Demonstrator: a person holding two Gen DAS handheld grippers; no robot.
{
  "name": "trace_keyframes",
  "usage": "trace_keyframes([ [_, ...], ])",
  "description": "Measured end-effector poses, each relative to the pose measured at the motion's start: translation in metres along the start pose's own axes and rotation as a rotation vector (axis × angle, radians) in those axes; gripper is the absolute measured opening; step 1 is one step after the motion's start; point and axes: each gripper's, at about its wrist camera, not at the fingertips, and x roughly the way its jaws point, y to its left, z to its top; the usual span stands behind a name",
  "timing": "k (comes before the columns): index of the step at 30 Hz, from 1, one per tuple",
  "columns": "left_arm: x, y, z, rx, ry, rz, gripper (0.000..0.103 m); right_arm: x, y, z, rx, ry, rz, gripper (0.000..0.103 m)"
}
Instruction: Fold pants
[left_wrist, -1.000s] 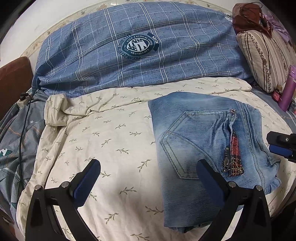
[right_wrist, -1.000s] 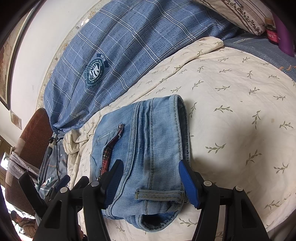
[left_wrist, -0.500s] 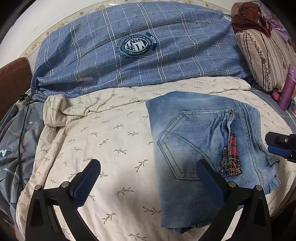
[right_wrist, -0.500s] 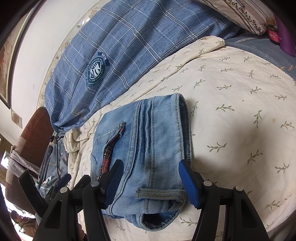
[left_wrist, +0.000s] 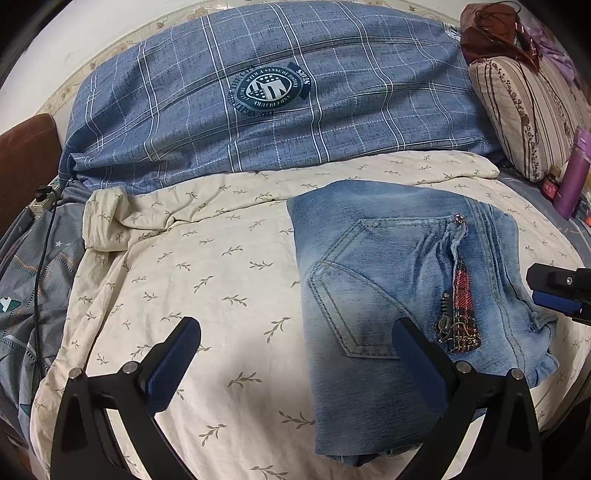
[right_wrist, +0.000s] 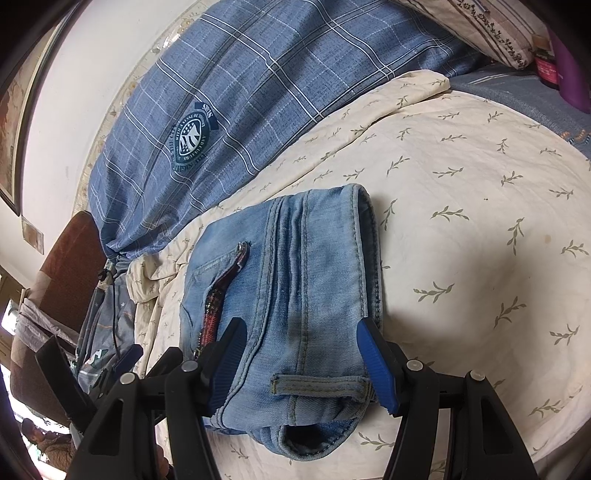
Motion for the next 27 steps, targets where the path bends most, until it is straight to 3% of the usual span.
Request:
trace_keyframes([
  [27,0.0041,-0.0018,0.0,-0.011,0.021,-0.02,0.103,-0.0003,0.0002,0.0006,0.001,0.003,0.0,0.066],
])
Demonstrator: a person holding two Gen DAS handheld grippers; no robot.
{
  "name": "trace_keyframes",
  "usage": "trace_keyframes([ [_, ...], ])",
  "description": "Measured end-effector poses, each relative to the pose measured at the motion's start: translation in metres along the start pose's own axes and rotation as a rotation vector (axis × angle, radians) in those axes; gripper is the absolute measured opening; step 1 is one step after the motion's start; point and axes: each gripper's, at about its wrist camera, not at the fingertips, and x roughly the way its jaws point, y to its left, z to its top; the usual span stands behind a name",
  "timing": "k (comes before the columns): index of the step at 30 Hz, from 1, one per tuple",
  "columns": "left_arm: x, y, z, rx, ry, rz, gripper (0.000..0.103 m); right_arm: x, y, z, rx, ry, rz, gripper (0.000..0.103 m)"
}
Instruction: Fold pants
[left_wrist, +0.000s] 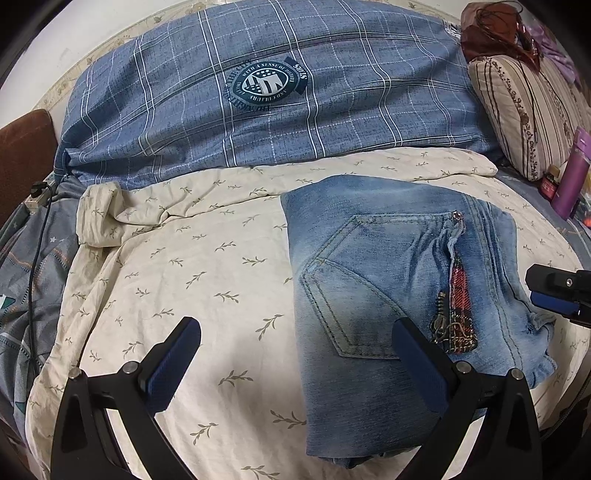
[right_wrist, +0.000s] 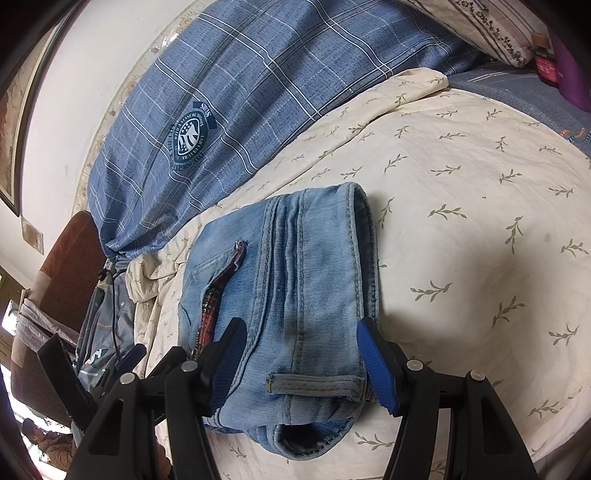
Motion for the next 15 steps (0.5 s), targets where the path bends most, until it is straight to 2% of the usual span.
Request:
trace_keyframes([
  [10,0.002,0.01,0.012,-0.02,-0.001,-0.047,0.103,0.009,-0.012,0.01,0.049,0.028,0.032,0.069],
  [15,0.02,0.014,0.023,-0.015,0.066,-0.164,0.103,0.035,-0.021,0.022,0.106,0.131,0.084,0.072],
])
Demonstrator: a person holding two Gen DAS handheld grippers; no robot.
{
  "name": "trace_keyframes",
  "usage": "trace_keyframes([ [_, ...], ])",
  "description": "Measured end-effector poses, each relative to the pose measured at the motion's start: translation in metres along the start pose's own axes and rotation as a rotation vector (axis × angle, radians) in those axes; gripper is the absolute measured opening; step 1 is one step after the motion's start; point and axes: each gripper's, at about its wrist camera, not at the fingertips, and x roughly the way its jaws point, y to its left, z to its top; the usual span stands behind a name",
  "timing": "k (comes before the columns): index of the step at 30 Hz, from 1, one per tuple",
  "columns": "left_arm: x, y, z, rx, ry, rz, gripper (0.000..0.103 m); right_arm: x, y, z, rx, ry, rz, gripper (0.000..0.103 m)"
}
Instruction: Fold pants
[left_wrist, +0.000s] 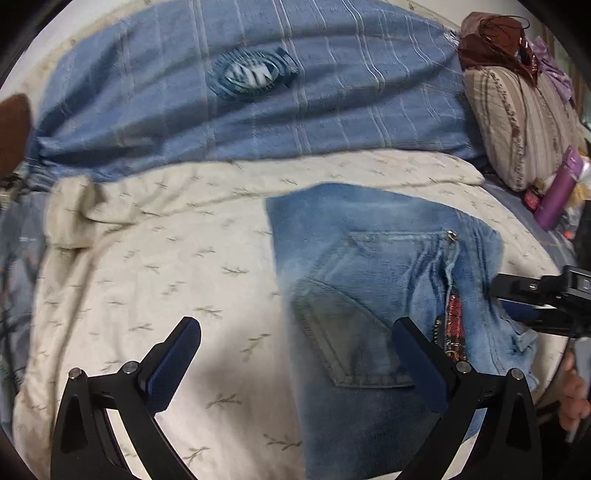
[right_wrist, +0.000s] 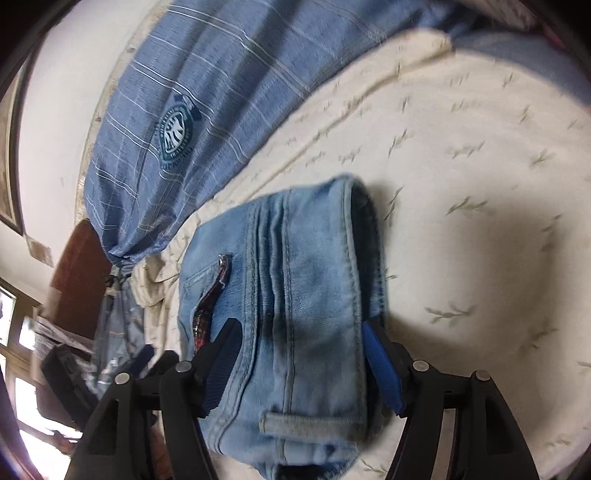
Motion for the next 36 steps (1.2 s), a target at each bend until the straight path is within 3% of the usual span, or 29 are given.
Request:
trace_keyframes([
  [5,0.015,0.0,0.004,0.027,0.062,-0.103,0.103,0.01,0.002,0.009,-0.02,0.038,0.003,0.075],
  [10,0.039,0.012,0.005,-0.047,0.154,-0.287,0.103,0.017,-0.002,0.02,-0.011,0.076,0.057,0.079],
  [13,0.047,0.019,0.006,-0.088,0.176,-0.359,0.103,0.023,0.005,0.021,-0.056,0.083,0.063,0.082],
  [16,0.052,0.018,0.007,-0.112,0.186,-0.419,0.092,0.026,0.014,0.018,-0.101,0.078,0.035,0.082],
  [25,0.047,0.004,0.01,-0.079,0.136,-0.368,0.081,0.024,0.034,0.008,-0.24,0.038,-0.119,0.062],
  [32,0.026,0.0,0.015,-0.063,0.058,-0.343,0.061,0.011,0.052,0.001,-0.309,-0.042,-0.115,0.049],
  [34,0.018,0.001,0.017,-0.061,0.035,-0.334,0.049,0.007,0.058,0.0,-0.327,-0.07,-0.112,0.047],
  [36,0.012,0.002,0.019,-0.066,0.018,-0.349,0.045,-0.002,0.066,-0.001,-0.355,-0.119,-0.09,0.041],
])
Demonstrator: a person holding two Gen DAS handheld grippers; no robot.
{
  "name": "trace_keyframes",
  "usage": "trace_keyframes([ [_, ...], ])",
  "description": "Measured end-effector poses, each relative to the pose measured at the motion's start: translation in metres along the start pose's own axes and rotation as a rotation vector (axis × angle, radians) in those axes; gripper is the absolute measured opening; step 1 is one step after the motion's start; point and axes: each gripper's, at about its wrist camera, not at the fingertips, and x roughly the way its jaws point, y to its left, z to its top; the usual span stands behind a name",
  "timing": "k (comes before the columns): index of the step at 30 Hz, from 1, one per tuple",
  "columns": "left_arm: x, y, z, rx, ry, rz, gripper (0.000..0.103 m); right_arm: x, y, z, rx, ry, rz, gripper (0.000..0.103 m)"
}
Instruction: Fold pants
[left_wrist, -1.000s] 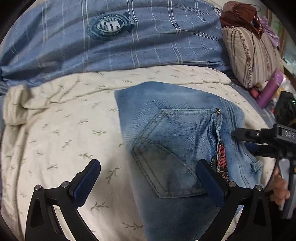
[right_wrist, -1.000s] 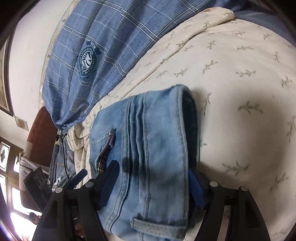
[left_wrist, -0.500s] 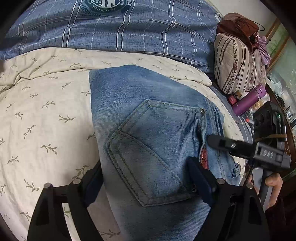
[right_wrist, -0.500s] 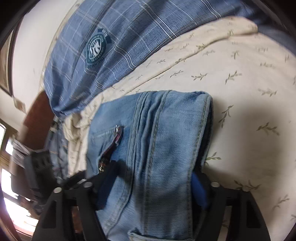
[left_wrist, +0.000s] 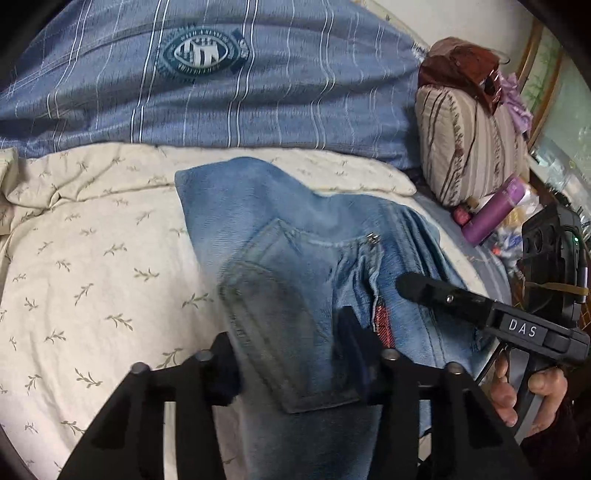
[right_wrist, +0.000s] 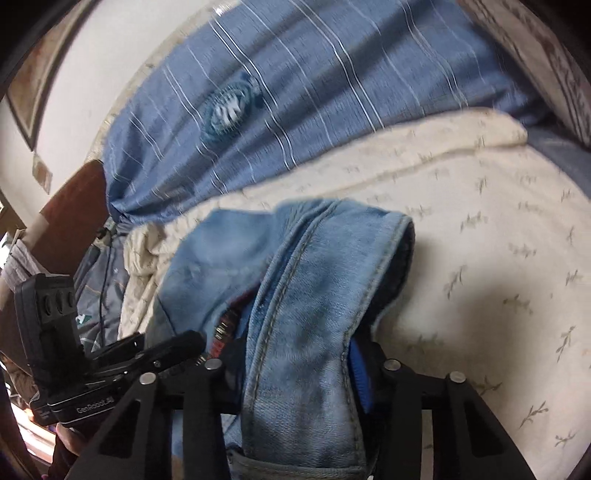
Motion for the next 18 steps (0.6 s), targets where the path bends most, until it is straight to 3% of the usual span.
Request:
trace_keyframes([
  [3,-0.008,-0.008,0.002,0.022,-0.034,-0.016,0.042,-0.02,0.018,0.007,-0.058,-0.108,0.108,0.037],
  [5,-0.011,-0.016,0.002,0.059,-0.061,0.011,0.043,-0.024,0.029,0.008,-0.093,-0.138,0.085,0.037],
  [8,0.007,-0.011,-0.001,0.059,0.015,0.102,0.043,-0.013,0.013,0.013,0.035,-0.085,0.092,0.038],
  [10,0.014,0.0,-0.002,0.028,0.047,0.103,0.045,-0.006,-0.008,0.016,0.149,-0.04,0.112,0.038],
  [13,0.013,0.009,-0.001,-0.007,0.057,0.071,0.052,-0.003,-0.031,0.016,0.214,0.005,0.077,0.067],
  [18,0.018,0.012,-0.004,-0.011,0.067,0.114,0.066,-0.012,-0.068,0.006,0.281,0.05,0.068,0.07],
])
